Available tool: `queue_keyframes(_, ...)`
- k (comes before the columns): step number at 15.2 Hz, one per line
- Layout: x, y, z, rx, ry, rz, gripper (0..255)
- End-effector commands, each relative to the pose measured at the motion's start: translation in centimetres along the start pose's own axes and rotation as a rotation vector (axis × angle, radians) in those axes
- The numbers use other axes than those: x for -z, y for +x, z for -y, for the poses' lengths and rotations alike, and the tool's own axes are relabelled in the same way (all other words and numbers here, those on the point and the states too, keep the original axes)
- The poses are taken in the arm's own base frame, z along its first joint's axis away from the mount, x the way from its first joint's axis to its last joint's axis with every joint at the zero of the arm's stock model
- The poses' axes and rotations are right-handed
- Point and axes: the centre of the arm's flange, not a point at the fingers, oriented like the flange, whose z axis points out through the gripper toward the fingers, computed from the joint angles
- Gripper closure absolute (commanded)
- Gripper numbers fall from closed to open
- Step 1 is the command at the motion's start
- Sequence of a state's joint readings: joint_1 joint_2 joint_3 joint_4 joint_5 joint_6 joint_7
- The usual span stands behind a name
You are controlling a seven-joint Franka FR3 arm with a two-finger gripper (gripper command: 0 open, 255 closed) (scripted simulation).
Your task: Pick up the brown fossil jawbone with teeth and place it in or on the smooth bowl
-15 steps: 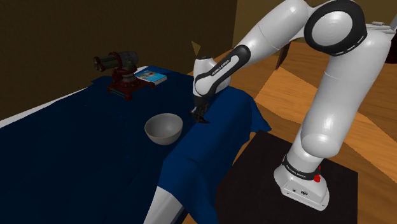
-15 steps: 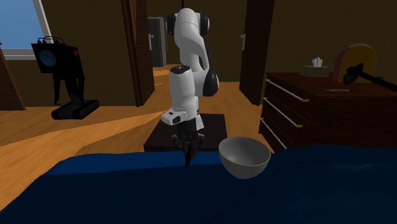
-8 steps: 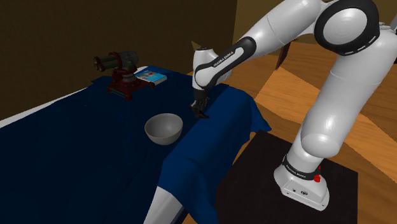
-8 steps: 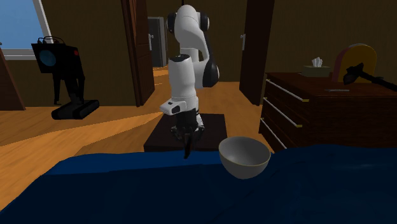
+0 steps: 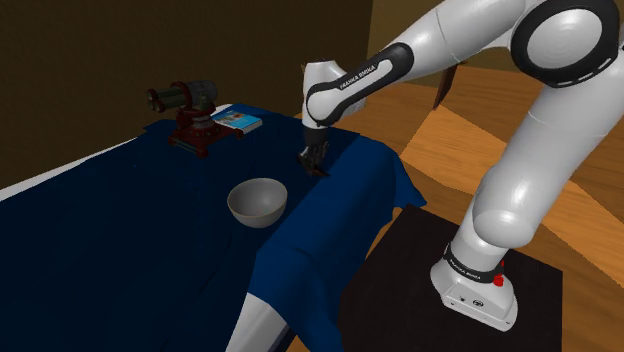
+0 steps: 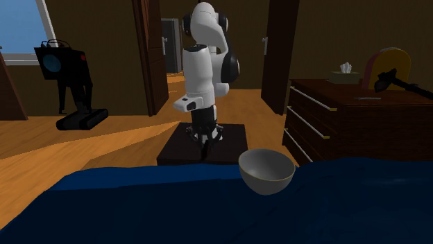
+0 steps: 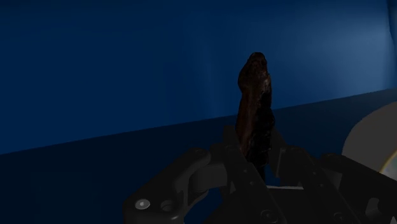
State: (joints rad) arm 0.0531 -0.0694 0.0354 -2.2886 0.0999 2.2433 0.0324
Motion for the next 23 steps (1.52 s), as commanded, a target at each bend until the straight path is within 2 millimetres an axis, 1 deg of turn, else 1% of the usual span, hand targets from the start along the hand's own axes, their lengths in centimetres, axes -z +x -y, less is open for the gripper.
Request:
queue_keyframes(1, 1.1, 0.0, 0.1, 0.0, 0.0, 0.0, 255)
queue_keyframes(14, 7.9, 0.2, 0.6, 0.0, 0.0, 0.0, 255)
queue_keyframes(15, 8.0, 0.2, 0.6, 0.0, 0.0, 0.0, 255)
queue_keyframes(23, 6.9, 2.3, 10.9, 0.0, 0.0, 0.0, 255)
